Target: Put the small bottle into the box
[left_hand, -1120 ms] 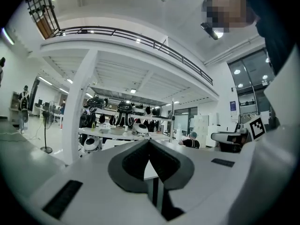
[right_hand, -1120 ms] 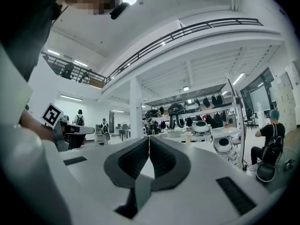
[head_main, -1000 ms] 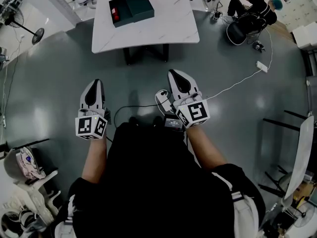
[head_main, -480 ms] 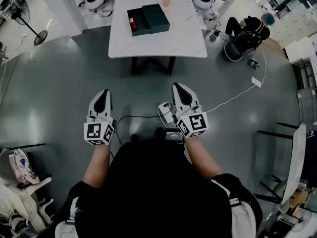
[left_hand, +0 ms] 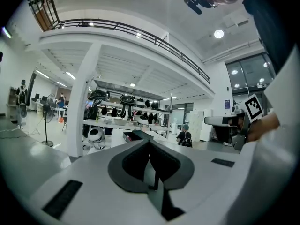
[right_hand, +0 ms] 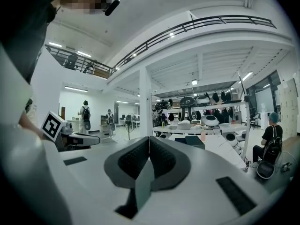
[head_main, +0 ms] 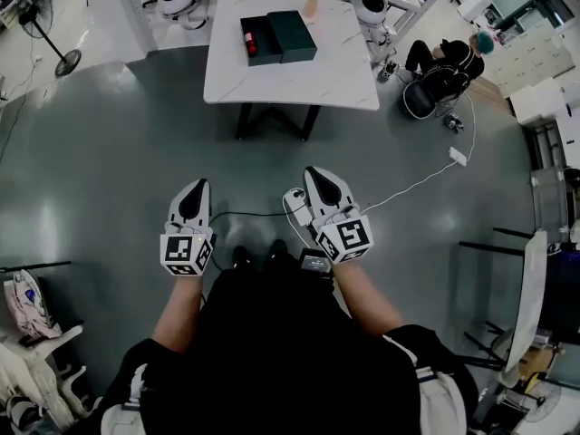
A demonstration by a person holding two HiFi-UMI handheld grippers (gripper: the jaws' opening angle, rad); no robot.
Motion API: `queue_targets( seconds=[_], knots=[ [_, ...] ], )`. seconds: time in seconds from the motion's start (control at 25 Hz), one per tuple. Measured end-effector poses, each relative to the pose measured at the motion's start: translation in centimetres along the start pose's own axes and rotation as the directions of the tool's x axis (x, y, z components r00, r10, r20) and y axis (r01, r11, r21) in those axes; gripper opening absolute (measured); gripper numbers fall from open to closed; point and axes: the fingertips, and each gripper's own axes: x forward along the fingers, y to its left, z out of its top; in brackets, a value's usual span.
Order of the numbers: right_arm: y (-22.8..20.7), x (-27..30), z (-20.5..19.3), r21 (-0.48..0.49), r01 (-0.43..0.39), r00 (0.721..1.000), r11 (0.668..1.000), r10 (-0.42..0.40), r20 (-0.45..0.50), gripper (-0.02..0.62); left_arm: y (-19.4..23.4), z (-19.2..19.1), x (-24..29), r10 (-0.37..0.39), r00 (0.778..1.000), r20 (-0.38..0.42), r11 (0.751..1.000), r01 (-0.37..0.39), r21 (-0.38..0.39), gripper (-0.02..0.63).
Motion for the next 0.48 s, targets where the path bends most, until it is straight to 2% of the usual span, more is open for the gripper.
queue_targets(
  seconds=[0.24, 0.48],
  knots=[
    [-1.8, -1.3, -0.3, -0.003, -0.025, 1.000, 1.000, 0.025, -0.003, 0.032, -1.7, -0.7, 0.4, 0.011, 1.000, -0.016, 1.000, -0.012, -0.019, 0.017],
    [-5.1, -2.6, 1.4, -0.002, -0.082, 0.996, 0.997, 0.082, 0.026, 0.032, -5.2, 1.0, 2.5, 0.002, 1.000, 0.000, 1.000, -0.002, -0.020, 0.017]
  ],
)
